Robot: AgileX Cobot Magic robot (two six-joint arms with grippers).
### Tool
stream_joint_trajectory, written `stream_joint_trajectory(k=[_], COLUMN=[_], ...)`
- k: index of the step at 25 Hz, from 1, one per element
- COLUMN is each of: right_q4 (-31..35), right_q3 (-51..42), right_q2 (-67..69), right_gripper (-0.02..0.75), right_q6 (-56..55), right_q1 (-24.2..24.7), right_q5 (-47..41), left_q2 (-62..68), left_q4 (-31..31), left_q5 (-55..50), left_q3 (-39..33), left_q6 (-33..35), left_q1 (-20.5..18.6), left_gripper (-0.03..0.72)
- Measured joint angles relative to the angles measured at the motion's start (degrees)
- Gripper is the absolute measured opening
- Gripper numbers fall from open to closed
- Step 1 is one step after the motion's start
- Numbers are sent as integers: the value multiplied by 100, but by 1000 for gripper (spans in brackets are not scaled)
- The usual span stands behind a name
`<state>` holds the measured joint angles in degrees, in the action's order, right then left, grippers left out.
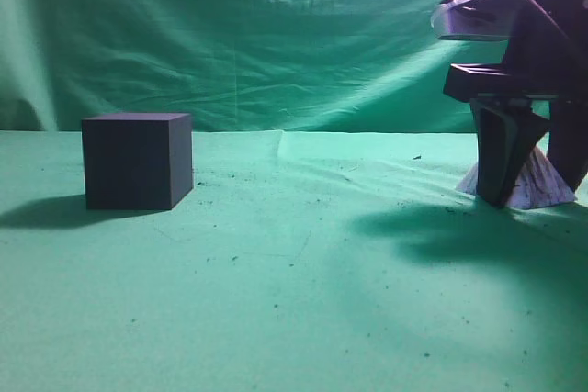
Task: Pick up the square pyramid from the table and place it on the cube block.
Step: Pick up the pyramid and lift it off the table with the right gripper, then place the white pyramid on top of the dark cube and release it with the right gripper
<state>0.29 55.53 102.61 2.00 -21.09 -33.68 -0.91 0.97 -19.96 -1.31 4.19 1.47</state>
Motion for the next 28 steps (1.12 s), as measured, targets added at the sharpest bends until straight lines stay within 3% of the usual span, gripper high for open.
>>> stream_joint_trajectory(k=[5,6,12,17,23,28], right_q4=[-29,-47,-118,-163,-137,-137], right_q3=[468,643,1896,3227,4510,5352], right_q2=[114,125,-81,-132,472,1476], right_gripper=[430,389,405,405,405,405], right_q6=[-3,-3,124,258,269,269], right_q1=[0,0,-71,-925,-2278,-2775], right_q5=[-681,-934,-1847,-2751,-2988,-3327], left_q2=[0,0,0,0,0,0], left_q4=[0,0,0,0,0,0], left_q5=[0,0,0,0,0,0], left_q3=[0,0,0,0,0,0], left_q6=[0,0,0,0,0,0], left_q1=[0,0,0,0,0,0], left_gripper=[0,0,0,0,0,0])
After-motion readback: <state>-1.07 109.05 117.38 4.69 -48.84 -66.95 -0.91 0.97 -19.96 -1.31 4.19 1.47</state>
